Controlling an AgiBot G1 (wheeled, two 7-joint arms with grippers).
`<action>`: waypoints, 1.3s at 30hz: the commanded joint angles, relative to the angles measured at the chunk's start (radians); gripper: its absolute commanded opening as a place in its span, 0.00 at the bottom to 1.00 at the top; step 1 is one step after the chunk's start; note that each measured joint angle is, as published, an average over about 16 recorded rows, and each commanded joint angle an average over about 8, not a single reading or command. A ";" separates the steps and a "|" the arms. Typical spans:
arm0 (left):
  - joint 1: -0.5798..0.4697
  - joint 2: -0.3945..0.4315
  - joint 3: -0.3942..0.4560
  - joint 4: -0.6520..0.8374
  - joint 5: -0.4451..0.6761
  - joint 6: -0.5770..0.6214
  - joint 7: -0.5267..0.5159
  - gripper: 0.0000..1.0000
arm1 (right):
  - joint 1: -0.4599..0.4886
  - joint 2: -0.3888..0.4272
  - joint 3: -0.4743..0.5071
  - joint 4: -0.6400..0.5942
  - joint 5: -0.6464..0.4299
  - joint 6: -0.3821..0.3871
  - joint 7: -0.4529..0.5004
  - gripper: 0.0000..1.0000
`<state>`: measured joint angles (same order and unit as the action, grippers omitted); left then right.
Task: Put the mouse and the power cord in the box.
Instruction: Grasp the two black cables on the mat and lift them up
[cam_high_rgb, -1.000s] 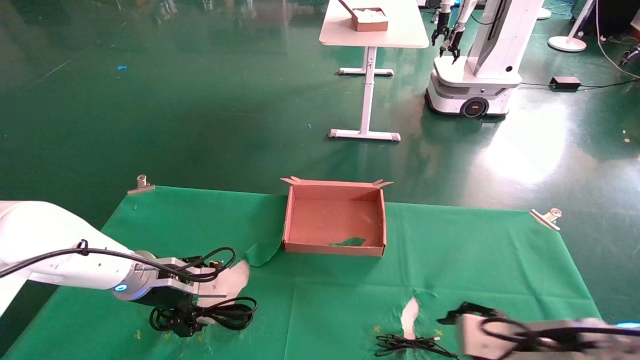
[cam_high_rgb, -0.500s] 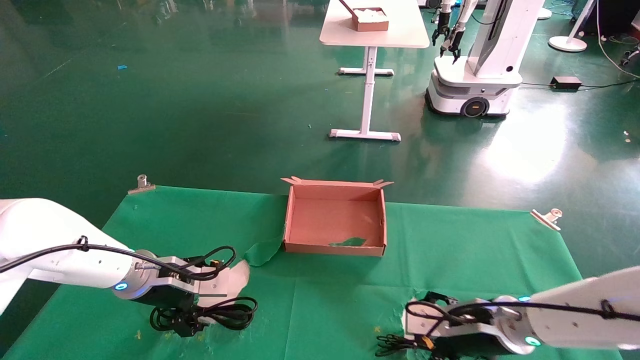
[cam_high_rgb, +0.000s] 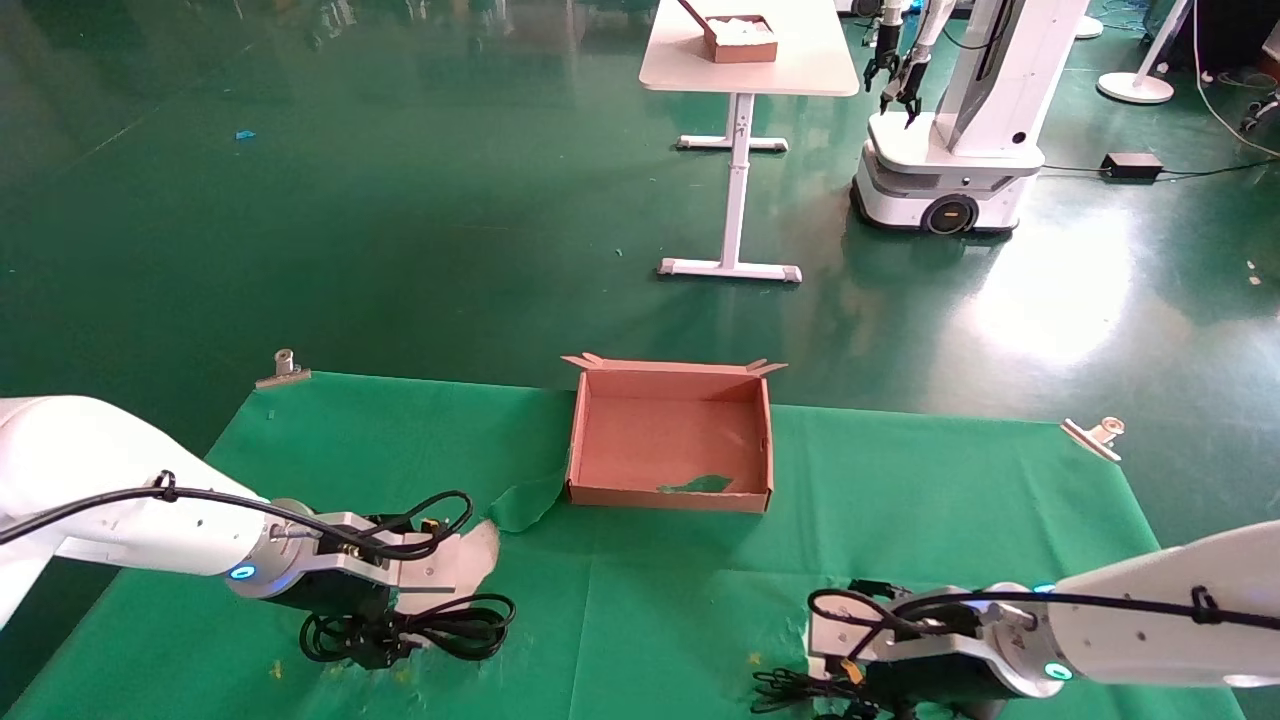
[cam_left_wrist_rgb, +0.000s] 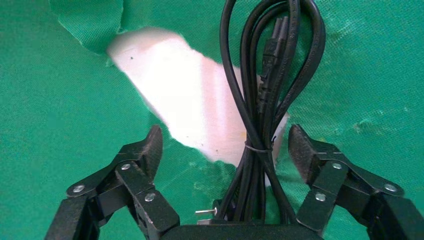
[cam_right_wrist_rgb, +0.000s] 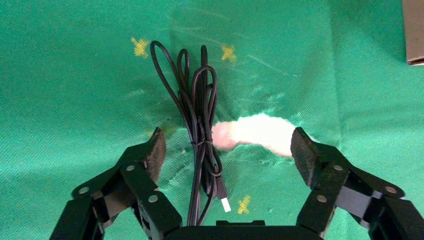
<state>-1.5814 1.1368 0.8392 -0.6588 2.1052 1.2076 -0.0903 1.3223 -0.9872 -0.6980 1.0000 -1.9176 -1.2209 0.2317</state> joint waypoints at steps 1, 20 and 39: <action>0.000 0.000 0.000 -0.001 0.000 0.000 0.000 0.00 | -0.001 0.003 0.001 0.004 0.002 -0.002 0.001 0.00; 0.001 -0.002 -0.001 -0.004 -0.002 0.002 0.000 0.00 | -0.006 0.011 0.004 0.019 0.010 -0.007 0.002 0.00; -0.053 -0.007 -0.025 -0.041 -0.042 0.036 0.011 0.00 | 0.025 0.034 0.028 0.020 0.029 -0.008 0.005 0.00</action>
<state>-1.6389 1.1406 0.8093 -0.6976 2.0586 1.2324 -0.0827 1.3546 -0.9463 -0.6647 1.0191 -1.8862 -1.2271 0.2339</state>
